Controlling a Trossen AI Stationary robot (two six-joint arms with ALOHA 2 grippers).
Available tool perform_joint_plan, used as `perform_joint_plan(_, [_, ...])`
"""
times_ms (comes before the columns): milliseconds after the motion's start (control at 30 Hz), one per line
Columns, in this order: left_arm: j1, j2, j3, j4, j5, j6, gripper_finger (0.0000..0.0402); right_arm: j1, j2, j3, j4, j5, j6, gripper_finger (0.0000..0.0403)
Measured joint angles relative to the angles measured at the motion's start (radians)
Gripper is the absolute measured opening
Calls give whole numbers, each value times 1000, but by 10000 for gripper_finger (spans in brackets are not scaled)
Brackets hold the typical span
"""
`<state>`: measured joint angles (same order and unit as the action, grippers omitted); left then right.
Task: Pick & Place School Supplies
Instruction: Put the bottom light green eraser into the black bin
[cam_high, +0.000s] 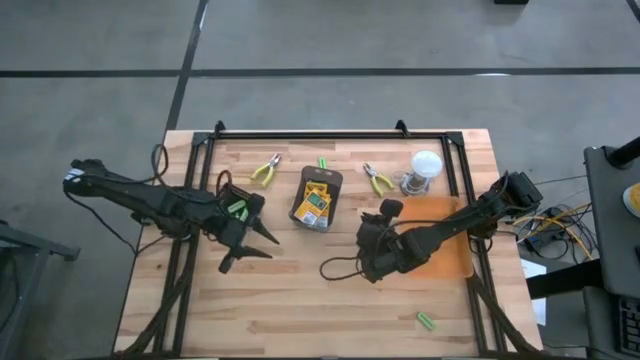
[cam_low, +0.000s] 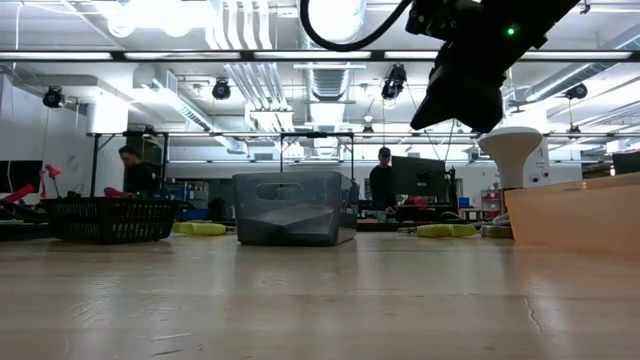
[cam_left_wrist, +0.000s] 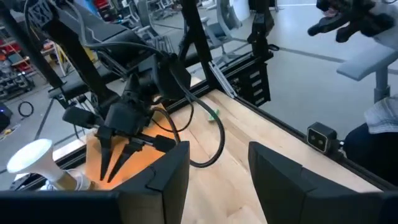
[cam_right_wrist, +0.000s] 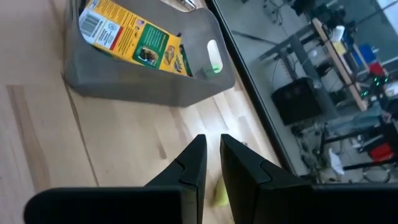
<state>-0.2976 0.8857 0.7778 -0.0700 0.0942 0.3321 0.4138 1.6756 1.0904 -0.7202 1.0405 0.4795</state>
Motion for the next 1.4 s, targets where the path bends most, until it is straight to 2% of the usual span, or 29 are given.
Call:
perform_joint_plan(300, [-1,-37,-45,10,132,11,170,0,0,0,25,0,-27,43])
perform_joint_plan(400, [-1,-37,-58,9,191,22,170,0,0,0,110,0,-13,43])
perform_joint_plan(500, [-1,-38,-64,8,213,29,170,-2,0,0,269,-17,-10,43])
perform_joint_plan(633, [-1,-37,-64,21,205,-17,170,-2,0,0,406,-178,-86,43])
perform_joint_plan(767, [-1,-37,-64,22,202,-90,170,1,0,0,424,-438,-98,43])
perform_joint_plan(900, [-1,-37,-64,25,201,-106,170,1,0,1,427,-682,81,43])
perform_joint_plan(1033, [-1,-37,-64,25,201,-106,170,1,0,-5,427,-864,237,43])
perform_joint_plan(1267, [-1,-37,-64,25,200,-154,170,26,8,-11,379,-1060,614,43])
perform_joint_plan(1400, [-1,-37,-64,25,200,-187,170,98,-4,-10,353,-1037,773,43])
